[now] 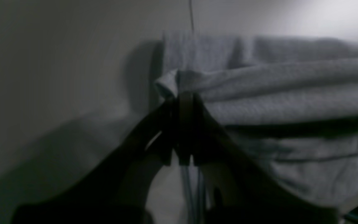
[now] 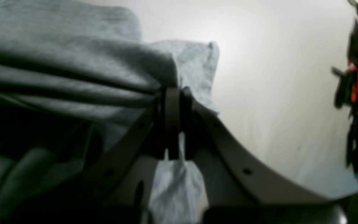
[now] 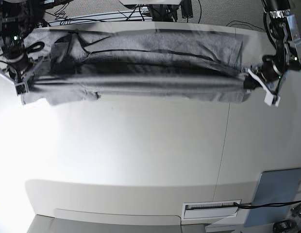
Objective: Fold the T-shirt properly
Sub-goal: 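Lift the hem with both grippers and fold it over onto the shoulders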
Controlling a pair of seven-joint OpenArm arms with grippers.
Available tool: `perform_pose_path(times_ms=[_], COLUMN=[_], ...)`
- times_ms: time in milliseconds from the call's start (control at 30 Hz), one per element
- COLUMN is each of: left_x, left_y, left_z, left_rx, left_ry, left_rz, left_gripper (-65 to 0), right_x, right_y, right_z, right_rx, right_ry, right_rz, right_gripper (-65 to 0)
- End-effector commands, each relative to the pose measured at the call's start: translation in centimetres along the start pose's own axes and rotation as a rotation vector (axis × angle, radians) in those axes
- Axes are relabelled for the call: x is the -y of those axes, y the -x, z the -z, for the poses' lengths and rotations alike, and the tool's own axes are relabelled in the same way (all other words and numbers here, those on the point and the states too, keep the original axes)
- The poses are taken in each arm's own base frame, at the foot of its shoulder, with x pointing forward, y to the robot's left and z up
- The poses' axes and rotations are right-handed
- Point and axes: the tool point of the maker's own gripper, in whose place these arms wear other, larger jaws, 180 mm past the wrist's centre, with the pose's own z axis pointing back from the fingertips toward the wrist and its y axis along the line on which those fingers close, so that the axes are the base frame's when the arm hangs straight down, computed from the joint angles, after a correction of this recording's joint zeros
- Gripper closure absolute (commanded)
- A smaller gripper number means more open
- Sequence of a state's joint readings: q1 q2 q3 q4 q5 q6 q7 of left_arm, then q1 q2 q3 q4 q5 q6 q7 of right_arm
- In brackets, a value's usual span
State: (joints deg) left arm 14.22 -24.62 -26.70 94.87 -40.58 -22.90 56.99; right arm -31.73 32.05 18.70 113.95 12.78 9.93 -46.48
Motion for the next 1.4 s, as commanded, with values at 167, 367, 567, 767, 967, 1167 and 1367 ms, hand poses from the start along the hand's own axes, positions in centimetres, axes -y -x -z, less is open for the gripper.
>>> perform_pose_path(times_ms=[167, 367, 567, 767, 967, 1167, 1367], left_x=[-0.6, -1.1, -1.6, -1.6, -1.6, -2.1, -2.1], left_y=[2.0, 3.2, 3.5, 3.5, 3.5, 2.5, 0.0], left_z=[-1.0, -1.1, -1.2, -1.2, -1.2, -1.9, -3.1], left_rx=[-0.040, -0.073, -0.088, -0.088, -0.088, -0.084, -0.023], left_ry=[-0.016, -0.041, -0.065, -0.065, -0.065, -0.055, -0.006], left_rz=[0.025, 0.034, 0.051, 0.051, 0.052, 0.096, 0.103], left_gripper=[0.0, 0.0, 0.0, 0.0, -1.2, -32.4, -37.0], right_x=[1.2, 0.9, 1.2, 1.2, 0.6, 0.6, 0.7], right_y=[2.1, 4.2, 5.3, 5.9, 5.9, 5.7, 5.2], right_z=[-1.0, -1.5, -1.7, -1.9, -1.8, -1.8, -1.7], right_rx=[-0.046, -0.117, -0.159, -0.196, -0.194, -0.181, -0.166], right_ry=[0.054, 0.047, 0.067, 0.068, 0.032, 0.030, 0.034], right_rz=[-0.065, -0.076, -0.058, -0.057, -0.090, -0.092, -0.087], right_gripper=[0.0, 0.0, 0.0, 0.0, -12.0, -22.2, -22.2])
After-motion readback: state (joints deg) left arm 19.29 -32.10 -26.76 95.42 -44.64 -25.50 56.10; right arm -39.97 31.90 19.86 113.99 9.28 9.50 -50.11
